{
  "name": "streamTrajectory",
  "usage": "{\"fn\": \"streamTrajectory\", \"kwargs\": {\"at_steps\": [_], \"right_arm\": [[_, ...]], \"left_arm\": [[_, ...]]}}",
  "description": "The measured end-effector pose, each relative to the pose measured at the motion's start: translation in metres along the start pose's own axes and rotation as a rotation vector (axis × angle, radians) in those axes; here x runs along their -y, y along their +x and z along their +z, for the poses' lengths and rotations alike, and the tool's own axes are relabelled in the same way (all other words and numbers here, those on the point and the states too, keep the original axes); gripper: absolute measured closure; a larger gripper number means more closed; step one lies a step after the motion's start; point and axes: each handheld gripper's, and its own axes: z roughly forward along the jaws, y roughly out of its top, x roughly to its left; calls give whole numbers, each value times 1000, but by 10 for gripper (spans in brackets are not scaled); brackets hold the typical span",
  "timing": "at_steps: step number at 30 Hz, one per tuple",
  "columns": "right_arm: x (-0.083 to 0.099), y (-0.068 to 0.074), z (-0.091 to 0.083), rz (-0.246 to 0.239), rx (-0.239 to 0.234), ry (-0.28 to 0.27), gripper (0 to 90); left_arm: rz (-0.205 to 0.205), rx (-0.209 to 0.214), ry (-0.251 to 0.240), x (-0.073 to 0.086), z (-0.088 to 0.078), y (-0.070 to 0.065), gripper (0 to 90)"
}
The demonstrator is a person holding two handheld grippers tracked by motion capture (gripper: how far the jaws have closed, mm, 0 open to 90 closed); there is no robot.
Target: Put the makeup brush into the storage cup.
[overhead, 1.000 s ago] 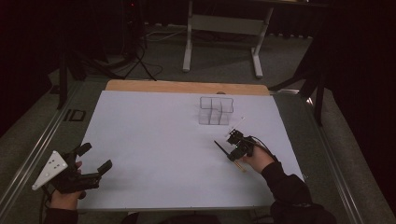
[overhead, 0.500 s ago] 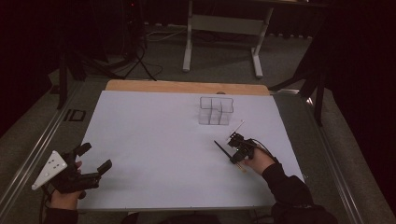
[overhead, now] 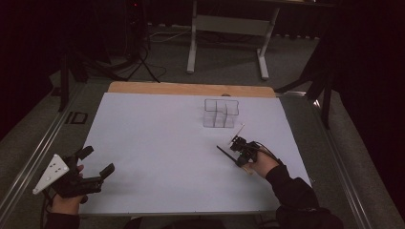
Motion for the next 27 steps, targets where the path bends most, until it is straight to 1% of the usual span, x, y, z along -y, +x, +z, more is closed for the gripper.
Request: {"fn": "streamTrajectory", "kwargs": {"at_steps": [2, 3, 5, 7, 8, 9, 10, 12, 13, 17, 18, 19, 20, 23, 24, 25, 26, 27], "right_arm": [[0, -3, -1, -7, -12, -1, 835], [0, -3, -3, 2, -10, -2, 835], [0, -7, -8, 2, -12, -15, 836], [0, -8, -13, -5, -20, -24, 835], [0, -8, -14, -10, -14, -26, 836], [0, -8, -16, -22, -6, -21, 835], [-1, -8, -18, -31, -12, -24, 836], [-2, -7, -20, -50, -2, -19, 835], [-3, -6, -22, -57, -7, -28, 835], [-7, -1, -27, -110, -7, -36, 835], [-8, 0, -29, -121, -6, -27, 835], [-9, 2, -29, -136, -14, -28, 835], [-11, 4, -31, -151, -11, -25, 835], [-15, 8, -35, -183, -21, -34, 835], [-16, 9, -36, -187, -24, -33, 836], [-18, 11, -37, -204, -36, -28, 835], [-19, 12, -39, -203, -35, -26, 835], [-20, 13, -39, -214, -33, -24, 836]], "left_arm": [[-1, 0, -2, 0, 0, 0, 6], [-3, 2, -2, 0, 0, 0, 6], [-2, 0, 3, 0, 1, 0, 6], [0, 4, 7, 0, 1, -1, 6], [0, 6, 8, 0, 2, -1, 6], [1, 7, 10, 0, 3, -2, 6], [2, 8, 11, 0, 3, -2, 6], [2, 12, 15, -1, 4, -3, 6], [2, 11, 18, -1, 4, -4, 6], [6, 31, 26, -4, 7, -7, 6], [9, 37, 29, -5, 8, -8, 6], [15, 44, 35, -6, 9, -10, 6], [20, 51, 35, -7, 11, -12, 6], [39, 66, 60, -10, 15, -16, 7], [50, 67, 73, -12, 17, -18, 7], [56, 66, 76, -13, 18, -19, 6], [62, 71, 85, -15, 20, -21, 6], [62, 76, 92, -16, 22, -23, 6]]}}
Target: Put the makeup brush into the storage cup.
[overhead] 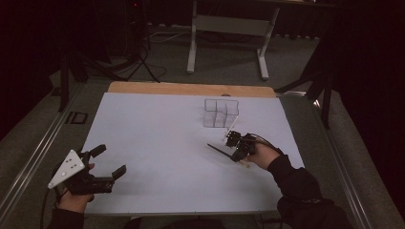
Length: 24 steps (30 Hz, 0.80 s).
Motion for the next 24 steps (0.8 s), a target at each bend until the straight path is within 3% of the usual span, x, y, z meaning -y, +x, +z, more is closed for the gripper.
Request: {"fn": "streamTrajectory", "kwargs": {"at_steps": [4, 7, 10, 14, 17, 24], "right_arm": [[-6, 4, -4, -41, -22, -5, 836], [-9, 8, -6, -72, -33, -5, 835], [-12, 12, -7, -88, -45, -3, 836], [-16, 17, -8, -117, -64, -3, 835], [-18, 21, -8, -128, -74, -4, 835], [-18, 20, -7, -121, -100, -3, 835]], "left_arm": [[5, 31, 58, -9, 11, -6, 6], [-21, 96, 91, -14, 20, -10, 6], [-3, 163, 97, -18, 29, -14, 6], [43, 211, 140, -24, 46, -22, 6], [113, 227, 174, -27, 58, -30, 16], [204, 291, 240, -35, 87, -47, 47]]}}
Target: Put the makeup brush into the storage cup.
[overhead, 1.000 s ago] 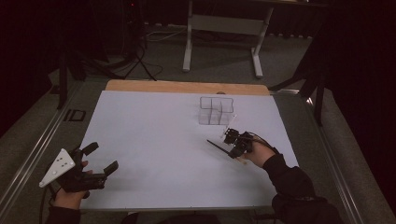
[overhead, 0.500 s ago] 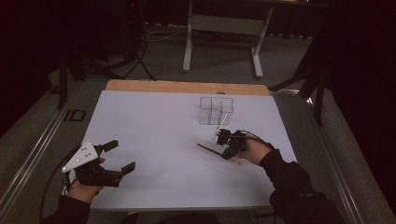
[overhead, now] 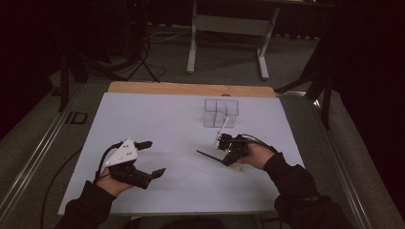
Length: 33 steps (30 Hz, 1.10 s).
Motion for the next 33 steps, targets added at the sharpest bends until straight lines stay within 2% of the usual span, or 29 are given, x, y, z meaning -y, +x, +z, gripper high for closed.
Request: {"fn": "streamTrajectory", "kwargs": {"at_steps": [4, 5, 6, 10, 15, 17, 22, 23, 24, 27, 28, 29, 32, 33], "right_arm": [[1, -1, -1, -2, -10, 6, 836], [1, -1, -1, -2, -10, 6, 836], [1, -2, -1, 1, -16, -1, 836], [0, -3, -4, 15, -23, 0, 835], [-1, -4, -5, 24, -32, -5, 836], [-2, -4, -5, 28, -35, -1, 836], [-4, -4, -7, 39, -41, -3, 835], [-4, -4, -7, 39, -41, -3, 835], [-4, -4, -7, 41, -45, -4, 835], [-5, -3, -6, 34, -47, -4, 836], [-6, -2, -6, 31, -48, -4, 836], [-6, -2, -6, 31, -48, -4, 836], [-7, -1, -6, 37, -54, 0, 836], [-7, -1, -6, 35, -56, -2, 835]], "left_arm": [[74, 24, 38, -8, 15, -6, 68], [74, 24, 38, -8, 15, -6, 70], [115, 24, 53, -12, 21, -9, 70], [195, 35, 72, -20, 34, -14, 106], [320, 14, 82, -25, 49, -21, 160], [368, 20, 94, -27, 56, -25, 198], [461, 38, 124, -29, 72, -30, 254], [461, 38, 124, -29, 72, -30, 262], [494, 41, 133, -29, 78, -32, 262], [529, 49, 142, -31, 85, -33, 302], [546, 47, 143, -31, 87, -34, 327], [546, 47, 143, -31, 87, -34, 333], [639, 23, 173, -31, 98, -41, 355], [658, 18, 185, -30, 101, -43, 360]]}}
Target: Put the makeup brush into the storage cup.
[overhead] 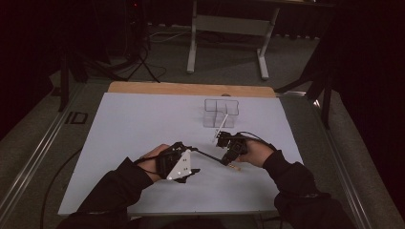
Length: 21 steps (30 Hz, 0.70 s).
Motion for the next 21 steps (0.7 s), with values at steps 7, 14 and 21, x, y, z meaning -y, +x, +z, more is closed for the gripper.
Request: {"fn": "streamTrajectory", "kwargs": {"at_steps": [7, 14, 21], "right_arm": [[-1, 1, -1, 0, -7, -11, 835], [-4, 3, -5, 0, -16, -22, 835], [-8, 8, -6, -5, -19, -14, 835]], "left_arm": [[104, -19, 55, -6, 11, -6, 425], [181, -46, 71, -13, 21, -9, 469], [289, -99, 96, -15, 30, -15, 533]]}}
